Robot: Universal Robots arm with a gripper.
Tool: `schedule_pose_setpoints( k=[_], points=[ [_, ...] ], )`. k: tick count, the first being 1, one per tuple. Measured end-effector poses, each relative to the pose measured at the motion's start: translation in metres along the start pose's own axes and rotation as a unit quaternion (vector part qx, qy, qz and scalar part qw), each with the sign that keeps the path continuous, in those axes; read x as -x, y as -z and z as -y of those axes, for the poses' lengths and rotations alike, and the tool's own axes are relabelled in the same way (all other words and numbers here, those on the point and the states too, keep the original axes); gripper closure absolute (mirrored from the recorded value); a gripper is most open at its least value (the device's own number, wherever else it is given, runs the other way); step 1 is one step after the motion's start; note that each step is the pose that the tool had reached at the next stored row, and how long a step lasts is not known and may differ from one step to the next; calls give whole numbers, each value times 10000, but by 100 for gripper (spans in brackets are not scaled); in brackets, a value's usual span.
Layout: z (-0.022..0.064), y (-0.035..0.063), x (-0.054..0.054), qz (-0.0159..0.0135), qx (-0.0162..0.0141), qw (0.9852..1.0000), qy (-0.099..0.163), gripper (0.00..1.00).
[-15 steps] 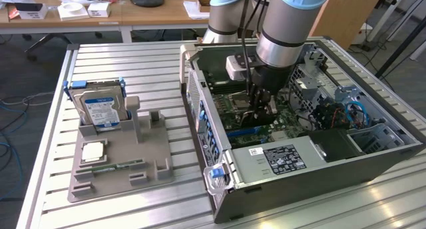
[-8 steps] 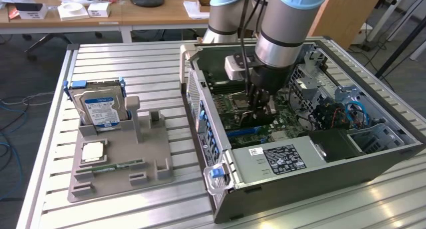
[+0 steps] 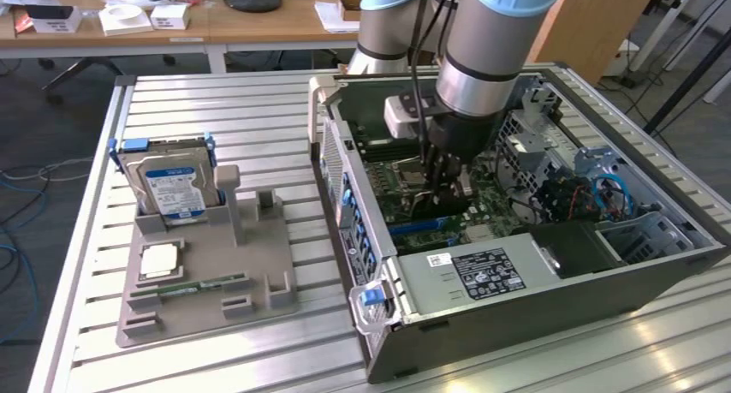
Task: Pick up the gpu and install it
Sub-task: 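Insert the gpu into the slot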
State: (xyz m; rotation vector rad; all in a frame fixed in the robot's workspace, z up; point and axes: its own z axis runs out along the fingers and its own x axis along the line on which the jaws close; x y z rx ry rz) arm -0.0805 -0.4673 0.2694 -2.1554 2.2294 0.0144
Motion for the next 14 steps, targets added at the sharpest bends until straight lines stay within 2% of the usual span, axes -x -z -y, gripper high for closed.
schedule_pose_setpoints(
  k=[14],
  points=[
    [-3, -49, -2, -2, 1, 10000, 1, 74]
  ],
)
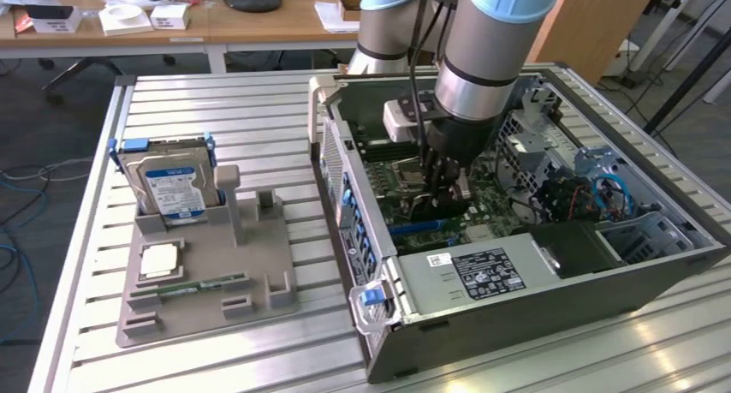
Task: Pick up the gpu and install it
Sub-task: 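Insert the gpu into the slot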
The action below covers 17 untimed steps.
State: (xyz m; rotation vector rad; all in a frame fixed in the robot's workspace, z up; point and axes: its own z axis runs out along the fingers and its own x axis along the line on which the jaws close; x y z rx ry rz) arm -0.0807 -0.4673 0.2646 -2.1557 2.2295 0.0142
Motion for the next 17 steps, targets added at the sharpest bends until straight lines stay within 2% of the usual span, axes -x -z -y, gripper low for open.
schedule_pose_setpoints(
  k=[17],
  points=[
    [-1, -48, -1, 2, -1, 10000, 0, 74]
  ],
)
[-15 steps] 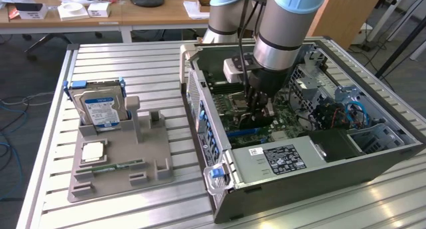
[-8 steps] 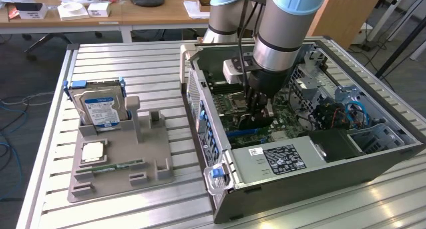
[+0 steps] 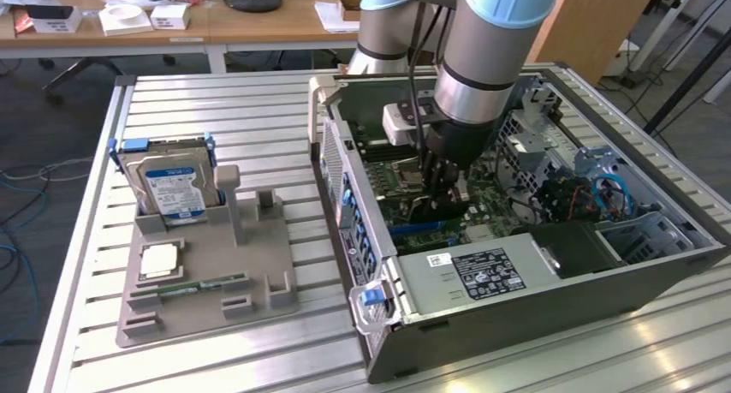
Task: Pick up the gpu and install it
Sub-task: 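Insert the gpu into the slot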
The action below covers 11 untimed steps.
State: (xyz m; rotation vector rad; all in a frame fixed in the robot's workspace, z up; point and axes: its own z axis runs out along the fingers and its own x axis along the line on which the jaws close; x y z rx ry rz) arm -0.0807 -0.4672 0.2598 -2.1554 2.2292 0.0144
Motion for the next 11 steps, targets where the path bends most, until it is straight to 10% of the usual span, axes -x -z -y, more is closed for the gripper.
schedule_pose_setpoints(
  k=[11],
  points=[
    [12, -10, 0, 0, 14, 10000, 0, 74]
  ],
)
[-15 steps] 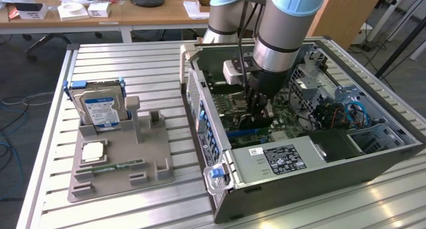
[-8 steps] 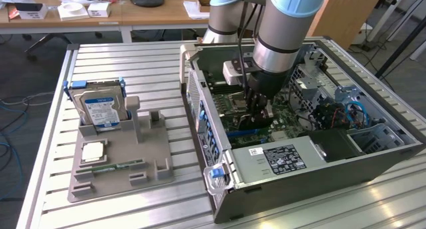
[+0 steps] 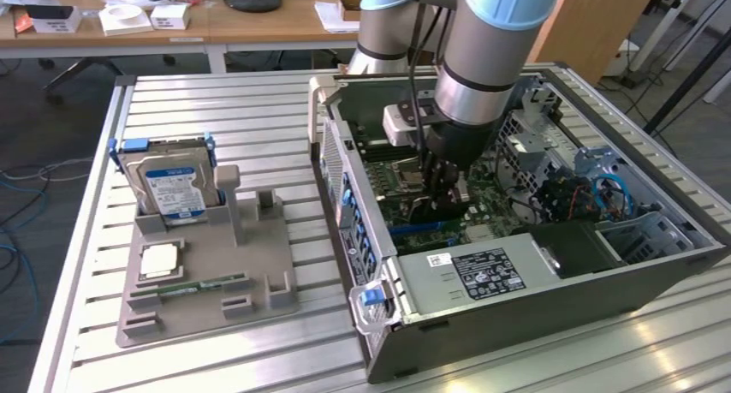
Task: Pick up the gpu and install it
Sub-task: 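Insert the gpu into the slot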
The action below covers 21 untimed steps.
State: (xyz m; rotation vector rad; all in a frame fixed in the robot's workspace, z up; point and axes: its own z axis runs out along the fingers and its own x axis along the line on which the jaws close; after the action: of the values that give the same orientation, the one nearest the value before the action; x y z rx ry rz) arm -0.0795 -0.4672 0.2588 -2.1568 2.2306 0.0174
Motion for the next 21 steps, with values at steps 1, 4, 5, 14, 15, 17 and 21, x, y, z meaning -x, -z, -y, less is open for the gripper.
schedule_pose_setpoints(
  k=[1, 4, 5, 14, 15, 17, 21],
  points=[
    [2, 1, 0, 0, 2, 10000, 0, 74],
    [3, 1, 0, -1, 2, 10000, 0, 74],
    [3, 1, 0, -1, 2, 10000, 0, 74],
    [6, 1, 0, -3, 60, 10000, -2, 74],
    [6, 1, 0, -3, 61, 10000, -2, 74],
    [6, 1, 0, -3, 62, 10000, -3, 74],
    [7, -10, 1, 0, 61, 10000, -3, 74]
  ],
)
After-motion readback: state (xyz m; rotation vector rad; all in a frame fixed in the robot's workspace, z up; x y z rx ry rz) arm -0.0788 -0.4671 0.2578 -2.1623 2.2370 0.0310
